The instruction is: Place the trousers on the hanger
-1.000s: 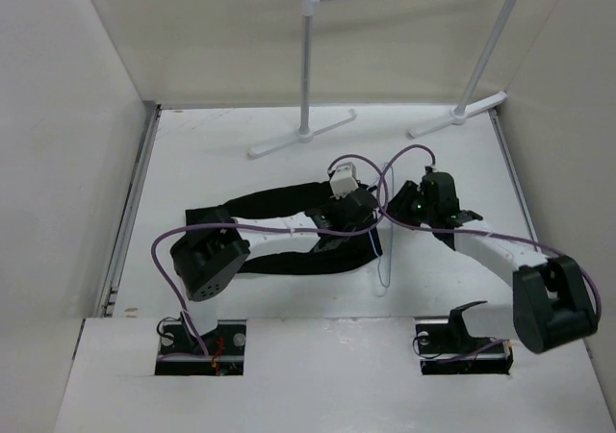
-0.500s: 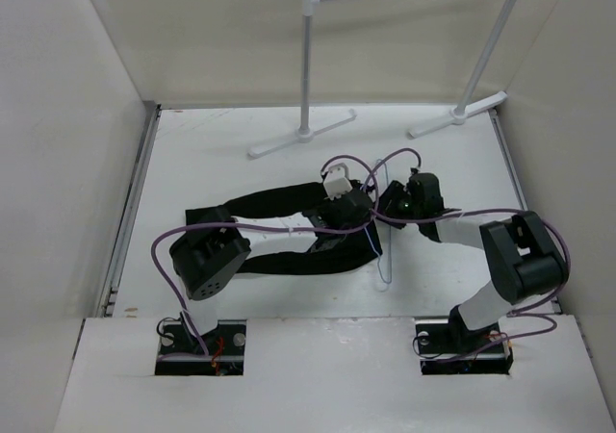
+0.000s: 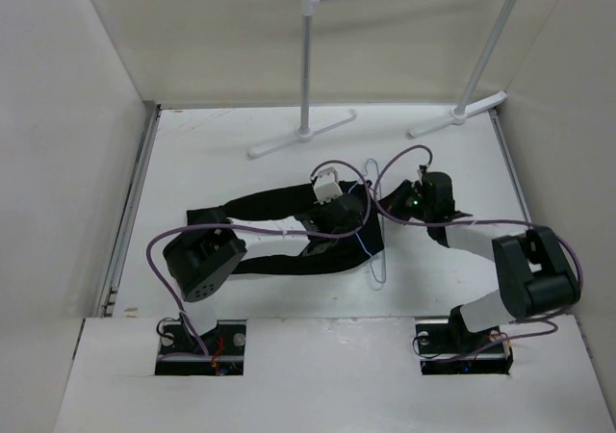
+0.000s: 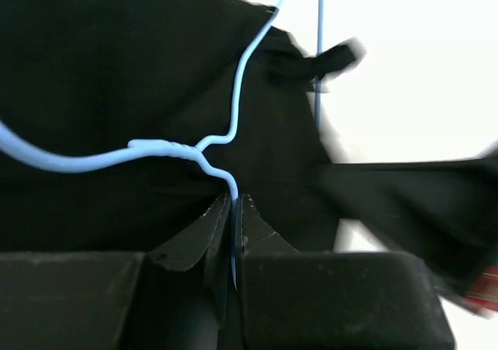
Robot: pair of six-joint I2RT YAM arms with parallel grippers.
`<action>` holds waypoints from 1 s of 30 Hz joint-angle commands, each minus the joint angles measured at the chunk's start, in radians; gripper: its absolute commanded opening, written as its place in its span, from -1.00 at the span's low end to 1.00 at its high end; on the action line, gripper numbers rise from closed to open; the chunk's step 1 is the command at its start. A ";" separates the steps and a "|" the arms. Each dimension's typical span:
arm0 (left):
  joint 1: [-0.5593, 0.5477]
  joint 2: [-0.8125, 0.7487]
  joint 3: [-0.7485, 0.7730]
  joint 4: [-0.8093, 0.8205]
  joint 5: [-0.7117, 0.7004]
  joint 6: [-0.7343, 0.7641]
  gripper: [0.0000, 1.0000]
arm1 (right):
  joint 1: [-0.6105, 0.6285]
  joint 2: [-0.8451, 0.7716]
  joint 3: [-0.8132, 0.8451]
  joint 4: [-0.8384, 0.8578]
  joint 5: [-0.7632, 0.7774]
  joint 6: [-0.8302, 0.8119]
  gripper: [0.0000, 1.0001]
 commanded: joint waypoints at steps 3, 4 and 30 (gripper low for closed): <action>0.068 -0.140 -0.073 0.023 -0.077 0.011 -1.00 | -0.077 -0.159 -0.016 -0.039 -0.003 0.035 -0.88; 0.079 -0.154 -0.087 0.018 -0.083 0.013 -1.00 | -0.088 -0.180 -0.022 -0.065 0.003 0.032 -0.89; 0.114 -0.438 -0.204 -0.128 -0.117 0.269 -1.00 | -0.203 -0.205 -0.077 -0.177 0.140 0.046 -0.81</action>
